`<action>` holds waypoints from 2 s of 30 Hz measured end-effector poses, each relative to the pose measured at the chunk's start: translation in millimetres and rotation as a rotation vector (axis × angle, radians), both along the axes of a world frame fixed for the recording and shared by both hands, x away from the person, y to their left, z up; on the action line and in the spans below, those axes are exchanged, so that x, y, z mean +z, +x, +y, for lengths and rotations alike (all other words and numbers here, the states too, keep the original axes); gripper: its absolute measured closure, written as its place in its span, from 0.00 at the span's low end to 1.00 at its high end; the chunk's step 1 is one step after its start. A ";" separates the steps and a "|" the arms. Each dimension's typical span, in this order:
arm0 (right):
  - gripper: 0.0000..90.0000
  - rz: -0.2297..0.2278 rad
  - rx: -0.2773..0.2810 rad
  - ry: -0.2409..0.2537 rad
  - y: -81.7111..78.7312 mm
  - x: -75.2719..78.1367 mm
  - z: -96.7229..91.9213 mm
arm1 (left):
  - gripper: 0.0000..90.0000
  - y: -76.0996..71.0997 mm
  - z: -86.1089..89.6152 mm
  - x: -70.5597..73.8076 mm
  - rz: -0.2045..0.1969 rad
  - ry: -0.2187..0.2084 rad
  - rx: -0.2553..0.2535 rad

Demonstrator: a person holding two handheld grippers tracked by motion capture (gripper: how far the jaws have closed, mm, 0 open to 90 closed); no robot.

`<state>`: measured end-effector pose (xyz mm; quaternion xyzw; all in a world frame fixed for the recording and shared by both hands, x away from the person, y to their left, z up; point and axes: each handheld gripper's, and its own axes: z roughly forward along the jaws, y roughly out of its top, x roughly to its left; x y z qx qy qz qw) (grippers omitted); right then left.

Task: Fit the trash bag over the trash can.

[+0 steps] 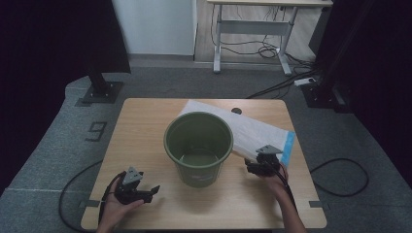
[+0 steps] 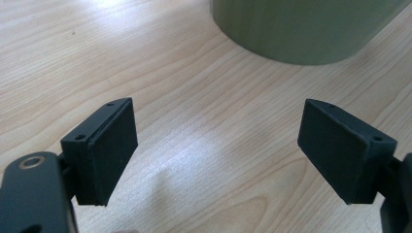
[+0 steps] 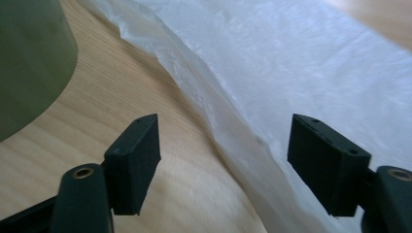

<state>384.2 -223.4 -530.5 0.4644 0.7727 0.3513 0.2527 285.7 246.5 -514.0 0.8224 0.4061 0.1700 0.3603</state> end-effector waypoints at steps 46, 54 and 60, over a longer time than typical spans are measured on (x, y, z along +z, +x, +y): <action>0.42 -0.060 0.102 0.039 -77.3 7.3 9.4 | 0.17 4.4 10.5 8.6 0.026 -0.058 0.033; 0.42 -0.022 0.096 -0.002 -24.7 0.3 50.0 | 0.17 2.8 15.1 14.7 -0.013 -0.072 0.050; 0.46 0.012 0.085 0.012 -20.3 -10.6 57.2 | 0.17 1.9 18.4 18.8 -0.025 -0.084 0.057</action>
